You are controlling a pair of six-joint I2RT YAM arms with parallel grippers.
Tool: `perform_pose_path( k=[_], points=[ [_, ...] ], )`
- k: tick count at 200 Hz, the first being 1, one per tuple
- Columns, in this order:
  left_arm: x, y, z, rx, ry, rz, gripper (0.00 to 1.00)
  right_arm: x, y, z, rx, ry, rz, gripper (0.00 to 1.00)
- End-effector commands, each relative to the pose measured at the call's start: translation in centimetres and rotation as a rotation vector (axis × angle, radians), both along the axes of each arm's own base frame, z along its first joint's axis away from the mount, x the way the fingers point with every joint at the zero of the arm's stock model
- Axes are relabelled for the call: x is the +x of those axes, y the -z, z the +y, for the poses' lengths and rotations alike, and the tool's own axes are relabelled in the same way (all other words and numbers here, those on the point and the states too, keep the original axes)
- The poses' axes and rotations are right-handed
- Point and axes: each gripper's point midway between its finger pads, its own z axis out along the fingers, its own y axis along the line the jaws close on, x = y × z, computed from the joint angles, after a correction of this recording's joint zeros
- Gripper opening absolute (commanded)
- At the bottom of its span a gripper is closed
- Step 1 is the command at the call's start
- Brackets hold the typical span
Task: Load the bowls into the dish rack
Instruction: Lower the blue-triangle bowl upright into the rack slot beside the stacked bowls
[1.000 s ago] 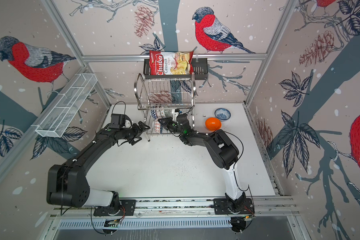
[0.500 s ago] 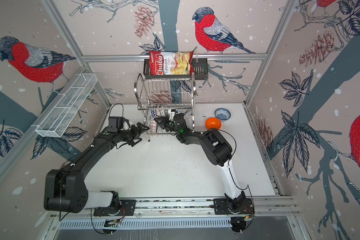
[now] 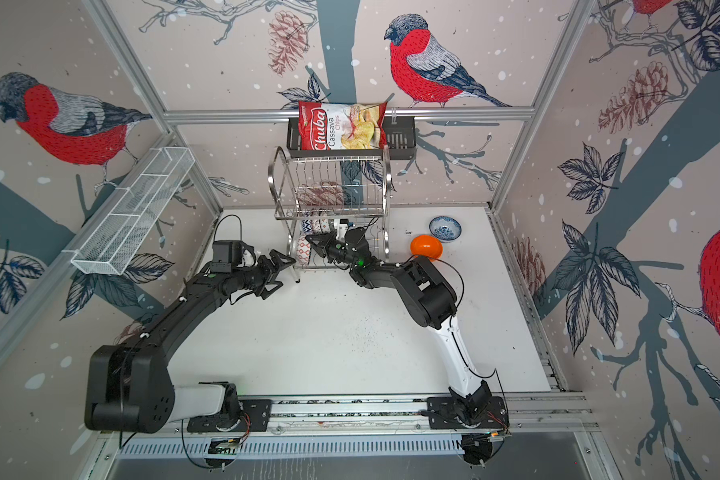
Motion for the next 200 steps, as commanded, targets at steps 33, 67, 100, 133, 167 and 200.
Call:
perform_pose_path(
  k=[33, 67, 100, 133, 167, 200],
  points=[
    [0.6, -0.1, 0.3, 0.0, -0.013, -0.011, 0.97, -0.1, -0.5, -0.6, 0.032, -0.005, -0.034, 0.0],
    [0.9, -0.1, 0.4, 0.006, -0.012, -0.01, 0.97, -0.1, -0.1, -1.6, 0.028, 0.014, -0.025, 0.0],
    [1.1, 0.1, 0.3, 0.004, -0.011, -0.004, 0.97, 0.2, 0.5, -2.4, 0.022, 0.03, -0.015, 0.0],
    [1.0, 0.3, 0.3, 0.003, -0.011, 0.001, 0.97, 0.1, 0.9, -2.5, 0.02, 0.025, -0.012, 0.0],
    [0.9, 0.2, 0.4, 0.009, -0.015, -0.005, 0.97, 0.2, 1.1, -2.3, 0.015, 0.02, -0.008, 0.0],
    [0.8, 0.4, 0.4, 0.007, -0.019, 0.001, 0.97, 0.3, 1.7, -2.2, -0.011, 0.025, -0.001, 0.0]
  ],
)
